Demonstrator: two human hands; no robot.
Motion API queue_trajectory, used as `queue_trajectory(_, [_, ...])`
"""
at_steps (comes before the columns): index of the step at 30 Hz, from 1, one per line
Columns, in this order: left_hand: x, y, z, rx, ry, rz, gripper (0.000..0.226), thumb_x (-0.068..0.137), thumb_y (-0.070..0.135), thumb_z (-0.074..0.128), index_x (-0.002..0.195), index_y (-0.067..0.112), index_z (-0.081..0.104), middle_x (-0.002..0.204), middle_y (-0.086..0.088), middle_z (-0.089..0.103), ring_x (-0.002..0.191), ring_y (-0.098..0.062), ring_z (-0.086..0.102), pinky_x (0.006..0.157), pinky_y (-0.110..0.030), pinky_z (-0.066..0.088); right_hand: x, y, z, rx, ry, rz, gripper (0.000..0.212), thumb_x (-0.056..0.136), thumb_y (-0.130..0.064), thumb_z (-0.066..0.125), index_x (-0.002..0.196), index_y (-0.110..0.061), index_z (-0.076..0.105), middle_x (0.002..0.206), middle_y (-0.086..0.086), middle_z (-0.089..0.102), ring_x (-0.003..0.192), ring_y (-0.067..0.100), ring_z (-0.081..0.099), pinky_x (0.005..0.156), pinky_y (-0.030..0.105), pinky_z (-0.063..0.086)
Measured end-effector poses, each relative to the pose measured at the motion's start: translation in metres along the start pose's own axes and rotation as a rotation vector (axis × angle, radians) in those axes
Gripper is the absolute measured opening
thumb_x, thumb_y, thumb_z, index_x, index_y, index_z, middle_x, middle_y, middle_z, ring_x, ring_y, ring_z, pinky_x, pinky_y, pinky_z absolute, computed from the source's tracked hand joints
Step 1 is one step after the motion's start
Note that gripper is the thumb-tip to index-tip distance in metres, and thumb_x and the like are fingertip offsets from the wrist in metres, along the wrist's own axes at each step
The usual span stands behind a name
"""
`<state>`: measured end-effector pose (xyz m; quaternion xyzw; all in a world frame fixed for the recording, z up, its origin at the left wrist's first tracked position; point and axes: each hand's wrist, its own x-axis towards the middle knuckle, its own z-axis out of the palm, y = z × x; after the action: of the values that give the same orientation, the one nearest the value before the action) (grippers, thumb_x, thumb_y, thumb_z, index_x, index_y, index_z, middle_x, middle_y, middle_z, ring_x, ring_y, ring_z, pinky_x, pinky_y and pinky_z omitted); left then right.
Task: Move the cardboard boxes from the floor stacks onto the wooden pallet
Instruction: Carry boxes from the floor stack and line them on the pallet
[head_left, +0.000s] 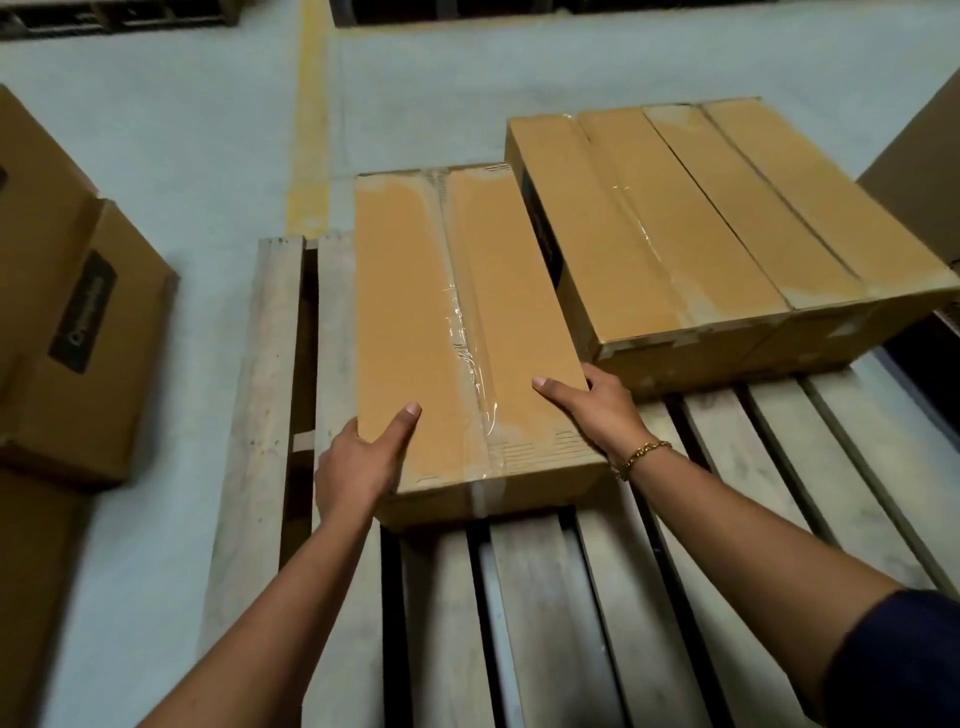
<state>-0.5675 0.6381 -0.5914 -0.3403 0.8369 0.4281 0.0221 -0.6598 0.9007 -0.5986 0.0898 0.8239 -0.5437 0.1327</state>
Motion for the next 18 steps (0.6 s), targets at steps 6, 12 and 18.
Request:
queue_trajectory(6, [0.003,0.004,0.005,0.001,-0.008,0.001,0.082,0.079,0.084,0.054,0.128,0.018,0.061,0.122,-0.006,0.069,0.11,-0.033,0.063,0.091,-0.045,0.054,0.004,0.0,-0.004,-0.168,0.104,-0.03,0.045,0.077,-0.062,0.078,0.104,-0.027,0.073,0.099,-0.012,0.075,0.094,0.013,0.07,0.086,0.036,0.058])
queue_trajectory(12, [0.009,0.01,0.011,0.032,0.016,-0.007,0.084,0.079,0.085,0.054,0.127,0.016,0.062,0.123,-0.008,0.068,0.111,-0.035,0.062,0.086,-0.042,0.05,0.006,-0.005,-0.008,-0.291,0.189,-0.036,0.052,0.071,-0.072,0.074,0.091,-0.024,0.073,0.083,-0.01,0.073,0.08,0.015,0.068,0.065,0.03,0.054])
queue_trajectory(18, [0.014,0.016,0.013,0.035,0.016,-0.014,0.09,0.077,0.087,0.054,0.134,0.017,0.057,0.13,-0.009,0.065,0.117,-0.036,0.06,0.092,-0.048,0.051,0.004,-0.014,-0.018,-0.517,0.163,-0.048,0.061,0.078,-0.08,0.062,0.081,-0.019,0.065,0.08,-0.004,0.066,0.083,0.024,0.065,0.055,0.028,0.038])
